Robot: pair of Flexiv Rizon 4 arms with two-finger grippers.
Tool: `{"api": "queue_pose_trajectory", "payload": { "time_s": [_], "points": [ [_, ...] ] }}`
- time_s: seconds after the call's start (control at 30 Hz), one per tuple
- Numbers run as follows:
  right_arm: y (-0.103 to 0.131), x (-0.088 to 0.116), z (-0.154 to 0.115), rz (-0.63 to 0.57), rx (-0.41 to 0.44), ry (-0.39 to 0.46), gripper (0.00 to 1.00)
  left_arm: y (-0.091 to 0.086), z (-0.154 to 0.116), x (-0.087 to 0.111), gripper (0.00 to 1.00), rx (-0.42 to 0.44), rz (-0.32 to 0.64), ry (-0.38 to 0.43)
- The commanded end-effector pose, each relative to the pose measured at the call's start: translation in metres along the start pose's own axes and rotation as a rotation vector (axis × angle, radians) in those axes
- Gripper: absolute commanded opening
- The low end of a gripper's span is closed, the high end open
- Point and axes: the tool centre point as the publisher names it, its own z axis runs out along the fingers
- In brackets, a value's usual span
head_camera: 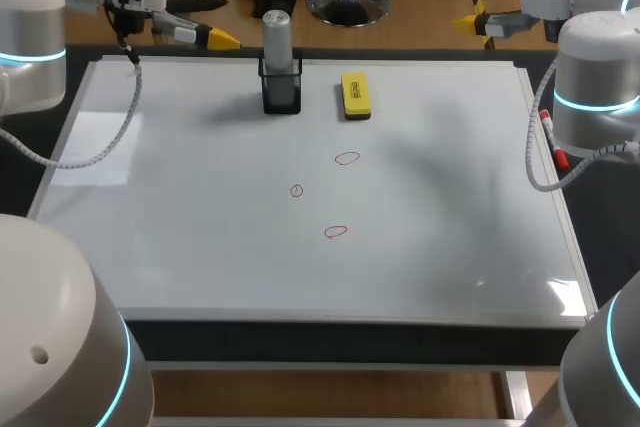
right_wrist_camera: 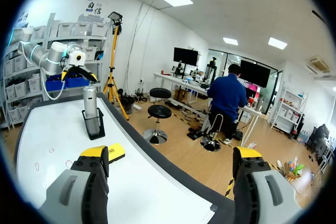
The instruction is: Pick up the inspection probe, press it on each red-marked spot on the whiteboard one by one, put down the probe, pick up the eraser, and wipe off all the red marks.
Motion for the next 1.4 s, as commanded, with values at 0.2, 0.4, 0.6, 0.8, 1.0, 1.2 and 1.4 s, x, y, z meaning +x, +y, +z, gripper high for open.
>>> {"api": "queue_pose_trajectory", "payload": {
  "time_s": [0.2,0.4,0.6,0.8,1.0,1.2,1.4],
  "points": [
    [0.000,0.000,0.000,0.000,-0.001,0.001,1.00,0.008,0.027,-0.010,1.00,0.017,0.018,0.069],
    [0.000,0.000,0.000,0.000,-0.001,0.001,1.00,0.013,0.044,-0.012,1.00,0.030,0.015,0.075],
    [0.000,0.000,0.000,0.000,-0.001,0.001,1.00,0.014,0.060,-0.014,1.00,0.035,0.025,0.080],
    [0.000,0.000,0.000,0.000,-0.001,0.001,1.00,0.015,0.077,-0.017,1.00,0.057,0.037,0.085],
    [0.000,0.000,0.000,0.000,-0.001,0.001,1.00,0.019,0.093,-0.018,1.00,0.061,0.037,0.098],
    [0.000,0.000,0.000,0.000,-0.001,0.001,1.00,0.023,0.103,-0.022,1.00,0.067,0.033,0.099],
    [0.000,0.000,0.000,0.000,-0.001,0.001,1.00,0.025,0.106,-0.027,1.00,0.073,0.021,0.083]
  ]
}}
